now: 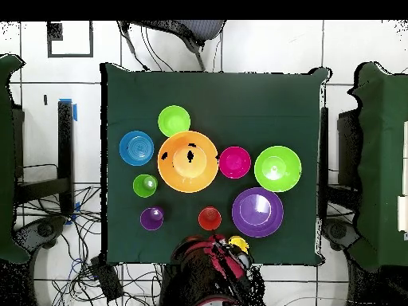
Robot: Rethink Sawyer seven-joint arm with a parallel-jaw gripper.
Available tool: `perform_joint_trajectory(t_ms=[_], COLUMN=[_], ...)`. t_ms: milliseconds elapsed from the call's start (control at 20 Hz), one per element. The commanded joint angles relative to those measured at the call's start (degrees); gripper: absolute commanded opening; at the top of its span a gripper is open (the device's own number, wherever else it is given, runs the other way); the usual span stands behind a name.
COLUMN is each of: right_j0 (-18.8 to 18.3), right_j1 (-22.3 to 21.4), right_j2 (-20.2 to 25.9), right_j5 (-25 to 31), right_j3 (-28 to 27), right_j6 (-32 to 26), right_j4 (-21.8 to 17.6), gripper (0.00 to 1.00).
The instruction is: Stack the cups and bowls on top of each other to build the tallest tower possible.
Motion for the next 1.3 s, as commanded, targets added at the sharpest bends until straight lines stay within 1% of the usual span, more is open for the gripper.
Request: perform_joint_trajectory(t_ms=[50,250,500,650,800,900,1150,1200,1300], right_j0=[1.5,-0.3,-2.1,-2.5,-3.6,-3.6,-4.7,-5.3,-5.4], right_j1=[0.1,-0.7,-2.2,-2.2,-2.0,-1.5,-2.4,-2.6,-2.4], right_j2=[1.6,3.7,6.0,6.6,7.9,8.0,9.3,10.2,10.6], right_j5=[-5.5,-3.7,-2.8,-2.1,-0.1,1.0,0.8,1.5,2.2], right_j3=[-3.1,-2.7,-3.3,-3.3,-2.9,-3.2,-3.2,-2.9,-2.9], right_j6=[-2.1,-3.7,-3.3,-3.4,-4.1,-4.0,-4.1,-4.3,-4.2], right_j4=[-3.3,-1.4,1.3,1.6,1.8,1.6,2.2,2.7,2.8], gripper=[1.0,1.0,1.0,1.0,1.0,1.0,1.0,1.0,1.0])
